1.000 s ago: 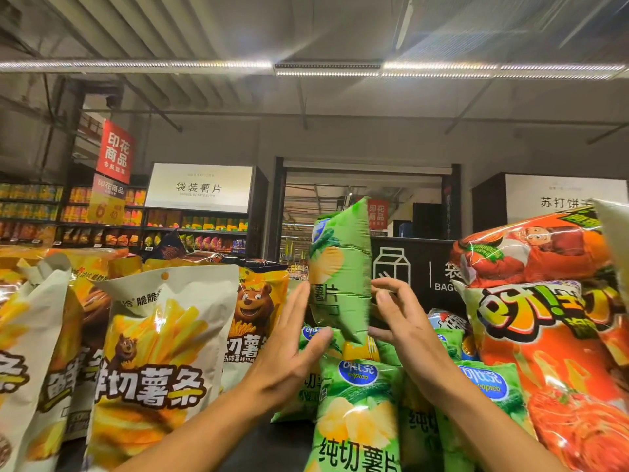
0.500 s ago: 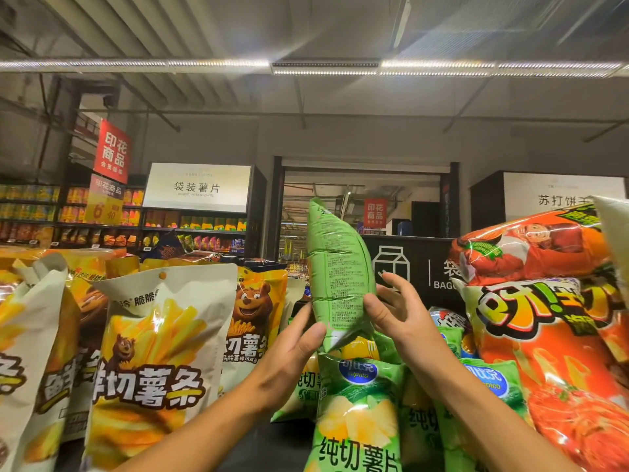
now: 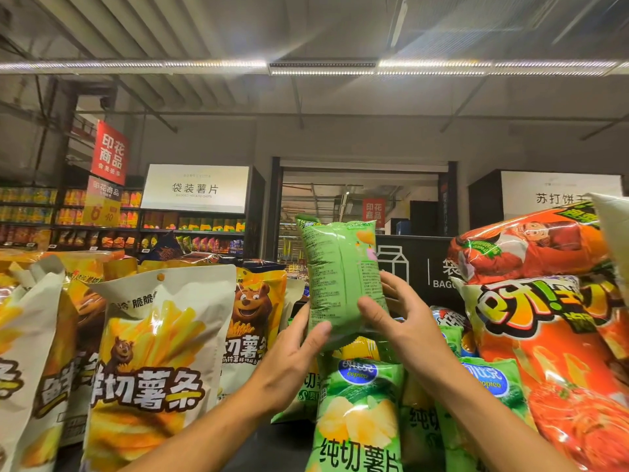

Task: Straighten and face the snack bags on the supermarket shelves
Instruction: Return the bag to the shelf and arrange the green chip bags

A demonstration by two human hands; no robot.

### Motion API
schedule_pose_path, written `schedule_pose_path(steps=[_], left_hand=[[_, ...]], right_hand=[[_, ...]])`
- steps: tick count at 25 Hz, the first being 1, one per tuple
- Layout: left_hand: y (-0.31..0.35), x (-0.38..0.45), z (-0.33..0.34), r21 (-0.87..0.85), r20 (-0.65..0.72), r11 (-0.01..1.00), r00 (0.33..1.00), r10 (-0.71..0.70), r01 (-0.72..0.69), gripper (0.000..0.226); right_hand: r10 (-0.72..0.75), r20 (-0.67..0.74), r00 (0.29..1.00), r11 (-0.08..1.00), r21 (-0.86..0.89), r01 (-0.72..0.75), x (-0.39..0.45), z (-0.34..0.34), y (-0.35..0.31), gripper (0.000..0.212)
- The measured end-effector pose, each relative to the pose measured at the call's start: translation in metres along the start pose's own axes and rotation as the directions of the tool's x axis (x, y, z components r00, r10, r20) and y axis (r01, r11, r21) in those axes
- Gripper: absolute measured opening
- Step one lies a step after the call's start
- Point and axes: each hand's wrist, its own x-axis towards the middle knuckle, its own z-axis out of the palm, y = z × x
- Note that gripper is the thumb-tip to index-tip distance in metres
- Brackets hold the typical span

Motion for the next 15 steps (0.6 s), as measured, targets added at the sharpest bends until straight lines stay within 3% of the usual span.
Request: schedule_pose_path(steps=[3,7,10,15], left_hand=[[-0.0022,0.0006,-0.0004,-0.005,-0.045,0.999,0.998,0.037,-0.037,0.054],[-0.0045,0.0014,-0.0010,0.022,-0.094,0.999,0.995,0.037,-0.035,0.063],[-0.0058,0.0018,-0.0033,0.090,-0.161,0.995,0.987,-0.027,0.041,0.064],[-0.0050,-0.0008,-0.0040,0.146,-0.178,0.988,0.984,-0.014,0.040,0.058]], right_hand=[[0.009,0.031,0.999,0.998,0.059,-0.011,0.0013,-0.0019,0.0001,0.035],[0.000,0.034,0.999,0.998,0.067,-0.002,0.0020,-0.0009,0.0019,0.040],[-0.022,-0.007,1.000,0.999,0.042,0.023,0.0019,-0.0005,-0.0007,0.055],[-0.070,0.012,0.997,0.997,0.021,0.070,0.0012,-0.0020,0.0034,0.041]])
